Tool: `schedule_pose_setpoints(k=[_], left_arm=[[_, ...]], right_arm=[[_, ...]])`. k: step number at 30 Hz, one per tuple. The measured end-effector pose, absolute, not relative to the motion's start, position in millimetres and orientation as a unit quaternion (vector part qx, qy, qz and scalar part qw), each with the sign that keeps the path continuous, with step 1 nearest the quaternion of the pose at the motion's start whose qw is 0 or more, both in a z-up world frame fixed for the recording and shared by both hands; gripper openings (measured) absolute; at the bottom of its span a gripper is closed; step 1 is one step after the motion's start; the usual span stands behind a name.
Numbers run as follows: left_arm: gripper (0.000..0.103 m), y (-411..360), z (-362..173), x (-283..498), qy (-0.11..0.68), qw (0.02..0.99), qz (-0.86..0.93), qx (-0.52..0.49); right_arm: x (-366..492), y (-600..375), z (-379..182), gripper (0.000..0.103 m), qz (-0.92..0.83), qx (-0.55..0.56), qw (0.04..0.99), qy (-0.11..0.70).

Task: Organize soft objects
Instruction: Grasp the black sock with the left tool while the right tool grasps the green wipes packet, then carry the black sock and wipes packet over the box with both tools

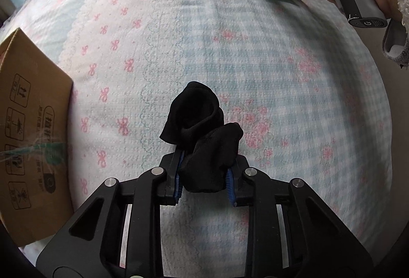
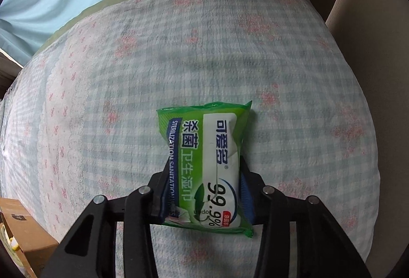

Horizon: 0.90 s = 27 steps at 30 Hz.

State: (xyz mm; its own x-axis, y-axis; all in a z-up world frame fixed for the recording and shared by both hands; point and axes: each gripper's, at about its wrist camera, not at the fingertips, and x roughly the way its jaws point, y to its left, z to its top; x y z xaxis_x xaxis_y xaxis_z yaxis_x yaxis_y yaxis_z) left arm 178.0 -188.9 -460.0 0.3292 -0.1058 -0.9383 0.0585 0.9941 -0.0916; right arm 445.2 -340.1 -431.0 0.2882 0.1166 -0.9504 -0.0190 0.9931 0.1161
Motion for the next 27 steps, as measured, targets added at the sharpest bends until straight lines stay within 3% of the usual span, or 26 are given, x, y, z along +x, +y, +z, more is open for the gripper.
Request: schedule_pose_setpoints(k=[12,27], left_arm=[[0.016,-188,-430,193,0.552,0.832,-0.058,-0.013],[0.016,-156,-295,183,0.468,0.882,-0.046,-0.012]], right_arm=[[430,-336,-403,0.034,0.049,0.040,0.814,0.578],[349,-304,-272,0.034,0.086,0.040,0.836,0.541]])
